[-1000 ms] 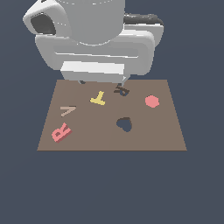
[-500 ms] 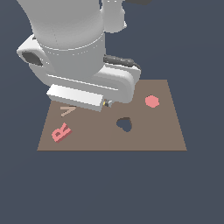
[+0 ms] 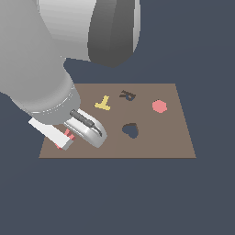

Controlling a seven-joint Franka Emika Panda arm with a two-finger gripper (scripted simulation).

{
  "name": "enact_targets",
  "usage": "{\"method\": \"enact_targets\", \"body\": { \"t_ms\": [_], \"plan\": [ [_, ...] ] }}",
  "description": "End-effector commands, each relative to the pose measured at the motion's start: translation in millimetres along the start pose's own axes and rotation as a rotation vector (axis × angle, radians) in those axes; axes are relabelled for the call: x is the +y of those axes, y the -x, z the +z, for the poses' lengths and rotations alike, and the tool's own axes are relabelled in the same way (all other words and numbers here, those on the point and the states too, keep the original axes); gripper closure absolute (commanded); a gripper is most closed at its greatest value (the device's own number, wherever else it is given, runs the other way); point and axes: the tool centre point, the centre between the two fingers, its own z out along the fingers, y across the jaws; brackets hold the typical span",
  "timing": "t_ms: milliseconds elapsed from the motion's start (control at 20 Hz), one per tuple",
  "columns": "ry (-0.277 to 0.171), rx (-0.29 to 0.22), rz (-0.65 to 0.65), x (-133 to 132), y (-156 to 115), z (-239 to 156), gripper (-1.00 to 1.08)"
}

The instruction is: Insert a designated object into the corresponding slot on a board.

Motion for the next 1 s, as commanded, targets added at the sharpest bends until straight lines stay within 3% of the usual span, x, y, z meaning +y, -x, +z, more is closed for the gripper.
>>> {"method": "enact_targets", "body": {
  "t_ms": [0,450,950],
  "plan": [
    [0.002,-0.001,0.072,9,-13,13,-0.92],
    [0.005,-0.006,0.231,35,-39,43,-0.92],
    [0.005,-0.007,0.252,39,-42,54,-0.92]
  ]
}}
